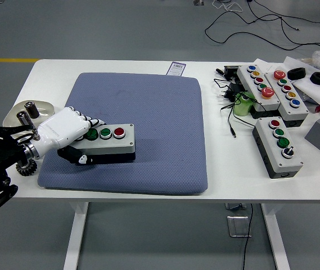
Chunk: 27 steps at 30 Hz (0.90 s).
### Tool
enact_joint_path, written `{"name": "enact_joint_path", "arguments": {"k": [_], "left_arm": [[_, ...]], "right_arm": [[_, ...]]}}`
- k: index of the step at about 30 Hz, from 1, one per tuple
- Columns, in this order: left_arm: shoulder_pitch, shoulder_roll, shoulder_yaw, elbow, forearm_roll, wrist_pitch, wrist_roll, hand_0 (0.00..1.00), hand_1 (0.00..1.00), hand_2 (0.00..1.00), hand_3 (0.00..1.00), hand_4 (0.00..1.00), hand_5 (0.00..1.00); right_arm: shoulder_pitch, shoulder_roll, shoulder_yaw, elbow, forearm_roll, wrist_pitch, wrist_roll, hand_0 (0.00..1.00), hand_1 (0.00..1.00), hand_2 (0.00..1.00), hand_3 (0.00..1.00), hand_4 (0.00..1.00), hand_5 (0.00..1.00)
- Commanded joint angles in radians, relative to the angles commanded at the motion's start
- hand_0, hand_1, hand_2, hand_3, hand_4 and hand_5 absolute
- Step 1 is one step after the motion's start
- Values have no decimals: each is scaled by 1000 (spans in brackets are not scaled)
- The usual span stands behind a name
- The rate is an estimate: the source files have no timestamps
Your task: Pick up the button,place it on the desk,press the button,press the button
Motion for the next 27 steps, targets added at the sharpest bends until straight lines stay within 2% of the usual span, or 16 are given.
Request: {"name": "enact_joint_path", "arguments": {"k": [3,4,9,10,14,15,21,22,27], "left_arm": [[-2,3,-1,2,0,4,-6,50,131,159,381,899,373],[-3,4,-1,2,0,6,-7,186,300,314,502,905,385],[-9,2,2,7,0,-7,1,186,300,314,502,905,385],[-9,2,2,10,0,-17,5,381,493,563,733,904,393],[-9,1,1,25,0,-29,10,381,493,563,733,904,393],[-9,2,0,27,0,-30,11,494,625,730,859,906,396],[-9,2,-4,24,0,-55,18,494,625,730,859,906,396],[-7,2,-4,21,0,-69,21,722,792,913,998,944,427],[1,2,-18,5,0,-123,37,722,792,913,998,944,427]], "right_arm": [[0,0,-1,0,1,0,0,673,658,674,624,310,173],[1,0,-1,0,2,0,0,673,658,674,624,310,173],[1,0,-1,0,-2,1,0,673,658,674,624,310,173],[2,0,-2,0,-1,1,0,673,658,674,624,310,173],[2,0,-5,0,2,1,0,673,658,674,624,310,173],[2,0,-5,0,2,1,0,673,658,674,624,310,173],[2,0,-1,0,-3,1,0,673,658,674,624,310,173],[1,0,0,0,-4,2,0,673,658,674,624,310,173],[0,0,4,0,-9,2,0,673,658,674,624,310,173]]}}
